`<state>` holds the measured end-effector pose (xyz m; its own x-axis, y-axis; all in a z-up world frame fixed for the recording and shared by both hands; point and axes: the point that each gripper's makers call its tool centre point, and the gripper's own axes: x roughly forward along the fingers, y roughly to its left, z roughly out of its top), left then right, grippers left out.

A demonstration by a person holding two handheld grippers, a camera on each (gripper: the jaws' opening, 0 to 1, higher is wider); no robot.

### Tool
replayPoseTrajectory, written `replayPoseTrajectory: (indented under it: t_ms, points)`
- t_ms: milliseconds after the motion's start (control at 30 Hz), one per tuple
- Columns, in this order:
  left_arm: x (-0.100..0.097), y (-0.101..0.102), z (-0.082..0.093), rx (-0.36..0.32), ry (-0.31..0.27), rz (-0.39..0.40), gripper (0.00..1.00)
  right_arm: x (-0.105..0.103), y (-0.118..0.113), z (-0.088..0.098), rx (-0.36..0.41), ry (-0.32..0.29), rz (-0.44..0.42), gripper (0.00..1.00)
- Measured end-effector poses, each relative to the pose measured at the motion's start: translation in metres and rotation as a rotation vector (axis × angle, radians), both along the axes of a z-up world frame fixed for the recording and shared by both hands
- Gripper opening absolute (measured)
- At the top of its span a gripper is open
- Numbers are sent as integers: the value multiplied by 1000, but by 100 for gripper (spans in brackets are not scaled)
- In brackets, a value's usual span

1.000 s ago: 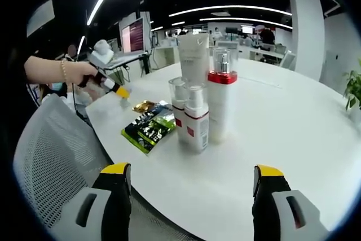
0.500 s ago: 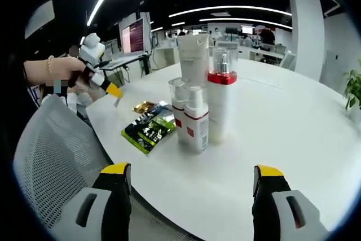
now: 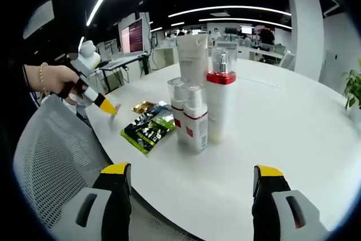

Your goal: Arrange the skincare products in the storage area until every visible bottle or jar stands upright without overlapping.

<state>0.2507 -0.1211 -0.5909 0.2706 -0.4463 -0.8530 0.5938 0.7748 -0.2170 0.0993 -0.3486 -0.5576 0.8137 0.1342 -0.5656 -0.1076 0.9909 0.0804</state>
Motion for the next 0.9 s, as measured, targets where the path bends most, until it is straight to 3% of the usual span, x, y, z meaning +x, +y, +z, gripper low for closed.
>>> replayPoseTrajectory:
  t_ms: [100,200,433,567,600,733,767,833,900]
  points:
    - [3,-4,-6,31,-9,6,33,0,-1,0,1,-1,-3,95]
    - [1,-12,-7,7,9,26,34,0,-1,1,0,-1,-5,95]
    - [0,-14,-12,29,5,17,37,0,-2,2,-1,-4,-15,95]
    - [2,-13,-5,44,-63,-137,33,0,-3,1,-1,-4,-15,95]
    - [0,-15,0,43,-103,-218,32,0,-3,1,-2,-3,-15,95]
    - [-8,-10,-4,84,-143,-554,40,0,-2,0,-3,1,-10,95]
    - [-8,-12,-3,67,-151,-589,39,-1,-2,0,-3,3,-8,95]
    - [-8,-11,0,20,-124,-572,36,0,-2,0,-4,4,-6,95]
    - [-12,-12,0,-23,-108,-610,29,0,-2,0,-4,4,-10,95]
